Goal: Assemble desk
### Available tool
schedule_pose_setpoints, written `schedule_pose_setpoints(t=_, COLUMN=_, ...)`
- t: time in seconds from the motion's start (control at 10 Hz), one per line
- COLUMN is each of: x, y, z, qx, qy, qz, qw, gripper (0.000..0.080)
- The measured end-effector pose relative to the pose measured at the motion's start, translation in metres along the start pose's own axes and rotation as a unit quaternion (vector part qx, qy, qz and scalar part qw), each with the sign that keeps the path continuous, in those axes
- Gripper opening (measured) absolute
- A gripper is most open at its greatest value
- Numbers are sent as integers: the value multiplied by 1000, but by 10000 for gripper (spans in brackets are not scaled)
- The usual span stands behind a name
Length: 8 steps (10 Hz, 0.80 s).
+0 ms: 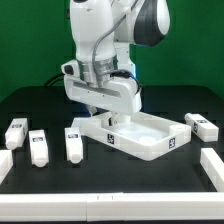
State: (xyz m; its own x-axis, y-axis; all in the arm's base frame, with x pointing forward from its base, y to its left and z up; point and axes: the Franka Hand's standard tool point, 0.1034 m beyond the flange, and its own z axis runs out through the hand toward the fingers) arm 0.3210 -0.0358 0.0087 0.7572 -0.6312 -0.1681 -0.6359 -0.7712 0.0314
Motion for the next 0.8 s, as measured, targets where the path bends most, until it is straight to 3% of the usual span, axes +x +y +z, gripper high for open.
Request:
schedule_pose_setpoints(t=0.2, x=0, y=0, z=0, qx=0, qy=0, qz=1, qw=1000, gripper=76)
schedule_pose_setpoints(t=0.5, x=2, y=-8, z=-6, qx=5, qy=-3, qz=-10, qw=1000, gripper=59)
schedule_pose_setpoints(t=0.7, x=10, y=-18, z=-22, qx=17, qy=-24, qz=-18, qw=999, gripper=56)
schedule_pose_setpoints(t=0.8, x=22, y=-22, z=-37, qx=23, qy=-45, qz=-39, qw=998, gripper=56)
